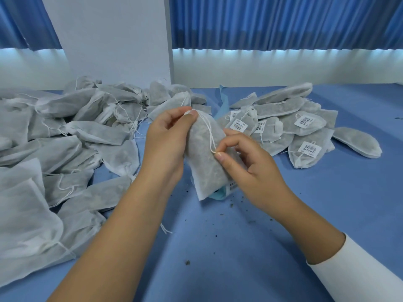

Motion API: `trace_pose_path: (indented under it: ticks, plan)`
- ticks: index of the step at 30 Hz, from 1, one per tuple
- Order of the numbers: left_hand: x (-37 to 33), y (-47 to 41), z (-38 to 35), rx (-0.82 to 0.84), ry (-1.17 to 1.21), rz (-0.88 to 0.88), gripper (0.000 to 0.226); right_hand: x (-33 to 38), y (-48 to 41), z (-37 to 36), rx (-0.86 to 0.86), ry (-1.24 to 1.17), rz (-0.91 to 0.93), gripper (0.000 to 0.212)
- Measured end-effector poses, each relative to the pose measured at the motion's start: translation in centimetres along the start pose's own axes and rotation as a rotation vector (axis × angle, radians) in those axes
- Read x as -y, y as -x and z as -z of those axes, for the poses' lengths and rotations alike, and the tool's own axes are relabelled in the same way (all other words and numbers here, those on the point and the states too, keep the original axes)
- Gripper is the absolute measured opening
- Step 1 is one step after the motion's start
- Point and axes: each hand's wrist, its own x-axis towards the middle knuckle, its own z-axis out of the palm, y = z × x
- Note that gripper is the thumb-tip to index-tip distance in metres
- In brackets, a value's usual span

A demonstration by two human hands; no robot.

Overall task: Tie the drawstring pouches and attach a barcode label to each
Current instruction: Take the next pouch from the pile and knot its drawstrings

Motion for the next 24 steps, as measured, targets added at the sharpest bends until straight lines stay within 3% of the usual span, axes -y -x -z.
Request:
trace_pose_path:
  ticks: [5,11,18,21,24]
  plan:
    - [0.5,0.2,-0.3,0.089,0.0,0.076,0.026,-0.3,-0.2,0.3,-0.069,-0.064,-0.057,0.015]
    - [0.5,0.4,-0.2,0.24,-0.229,0.179,0.041,-0.2,-0.6,1.3,-0.182,-0.073,-0.095,0.008]
    - [0.7,0.7,-0.4,0.215,-0.361,0.128,0.06,-0.5,-0.4,0.9,-0.133,0.06,-0.036,0.014]
    - [0.8,0.7,-0.1,0.248,-0.359,0.15,0.043,-0.8,-0.5,1.1,-0.088,0.047,-0.032,0.012]
    - [1.1,0.0,0.3,0.222,-0.263,0.176,0.024,-0.6,-0.7,1.7,-0.056,-0.143,-0.084,0.018]
